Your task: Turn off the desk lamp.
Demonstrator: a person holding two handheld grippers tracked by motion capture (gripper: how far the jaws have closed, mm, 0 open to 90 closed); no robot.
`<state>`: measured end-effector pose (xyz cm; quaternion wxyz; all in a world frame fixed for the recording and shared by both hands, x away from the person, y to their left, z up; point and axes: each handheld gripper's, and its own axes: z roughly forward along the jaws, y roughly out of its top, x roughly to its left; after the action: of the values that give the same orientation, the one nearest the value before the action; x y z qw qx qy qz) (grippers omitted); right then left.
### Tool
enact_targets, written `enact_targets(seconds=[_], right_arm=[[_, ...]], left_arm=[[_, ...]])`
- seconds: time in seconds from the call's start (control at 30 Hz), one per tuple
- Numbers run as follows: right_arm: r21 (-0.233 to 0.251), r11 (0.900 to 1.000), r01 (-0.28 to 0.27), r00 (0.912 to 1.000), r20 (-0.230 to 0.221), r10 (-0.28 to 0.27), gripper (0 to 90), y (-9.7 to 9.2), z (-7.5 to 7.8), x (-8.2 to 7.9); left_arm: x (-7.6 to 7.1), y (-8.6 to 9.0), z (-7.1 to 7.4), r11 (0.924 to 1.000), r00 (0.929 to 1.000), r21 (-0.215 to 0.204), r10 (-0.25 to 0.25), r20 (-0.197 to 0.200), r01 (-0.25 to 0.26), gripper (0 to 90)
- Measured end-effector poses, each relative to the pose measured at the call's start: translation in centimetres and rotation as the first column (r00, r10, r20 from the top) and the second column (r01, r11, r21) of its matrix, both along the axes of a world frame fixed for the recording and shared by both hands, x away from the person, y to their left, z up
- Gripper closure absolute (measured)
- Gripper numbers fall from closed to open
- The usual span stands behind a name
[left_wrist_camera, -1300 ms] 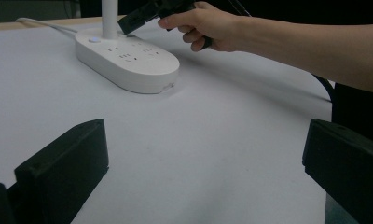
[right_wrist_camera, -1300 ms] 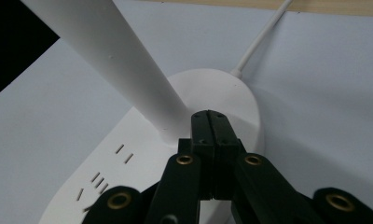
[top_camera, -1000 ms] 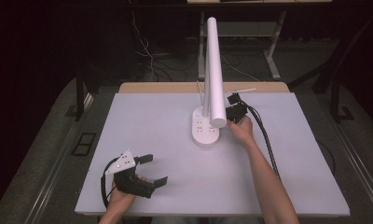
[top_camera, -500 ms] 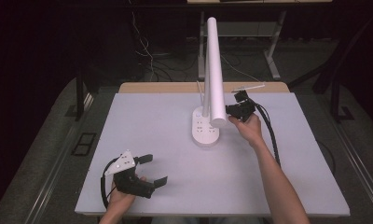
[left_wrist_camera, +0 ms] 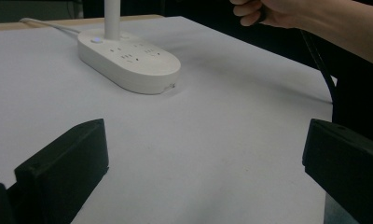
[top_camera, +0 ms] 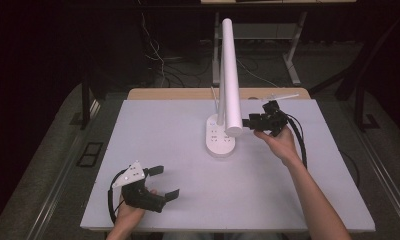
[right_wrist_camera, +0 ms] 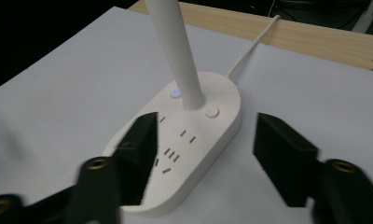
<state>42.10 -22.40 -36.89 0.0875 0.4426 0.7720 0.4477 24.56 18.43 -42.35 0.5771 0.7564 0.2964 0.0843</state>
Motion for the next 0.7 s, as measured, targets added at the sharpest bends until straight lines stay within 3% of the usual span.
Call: enact_targets(seconds=[0.1, 0.17, 0.23, 0.37, 0.6, 0.63, 0.7], right_arm=[[-0.009, 0.9998, -0.018, 0.9997, 0.014, 0.018, 15.1, -0.6, 0.1, -1.2], [-0.004, 0.9996, -0.027, 0.9994, 0.020, 0.027, 11.5, -1.1, 0.1, -2.1], [0.020, 0.9994, -0.027, 0.9996, 0.008, 0.027, 0.1, -1.5, 0.1, -3.0], [0.026, 0.9988, -0.040, 0.9992, 0.003, 0.040, 0.5, -2.1, 0.0, -4.2], [0.052, 0.9979, -0.038, 0.9992, 0.014, 0.037, 0.5, -3.5, 0.1, -7.5], [0.060, 0.9974, -0.041, 0.9991, 0.010, 0.040, 0.5, -3.8, 0.0, -8.5], [0.060, 0.9973, -0.042, 0.9991, 0.012, 0.041, 0.5, -4.0, -0.2, -9.0]], left_arm=[[0.0, 0.0, 0.0, 1.0000, 1.0000, 0.000, 0.001, 0.000, -0.001, 0.0], [0.0, -0.1, 0.0, 1.0000, 1.0000, -0.001, 0.001, 0.000, -0.001, 0.0], [0.0, -0.1, 0.0, 1.0000, 1.0000, 0.001, 0.000, 0.001, 0.000, 0.0], [-0.1, -0.2, 0.0, 1.0000, 1.0000, 0.000, -0.002, 0.000, 0.002, 0.0], [-0.1, -0.2, 0.0, 1.0000, 1.0000, 0.001, -0.002, -0.001, 0.002, 0.0], [-0.1, -0.2, 0.0, 1.0000, 1.0000, 0.001, -0.003, -0.001, 0.003, 0.0], [-0.1, -0.2, 0.0, 1.0000, 1.0000, 0.002, -0.003, -0.001, 0.003, 0.0]])
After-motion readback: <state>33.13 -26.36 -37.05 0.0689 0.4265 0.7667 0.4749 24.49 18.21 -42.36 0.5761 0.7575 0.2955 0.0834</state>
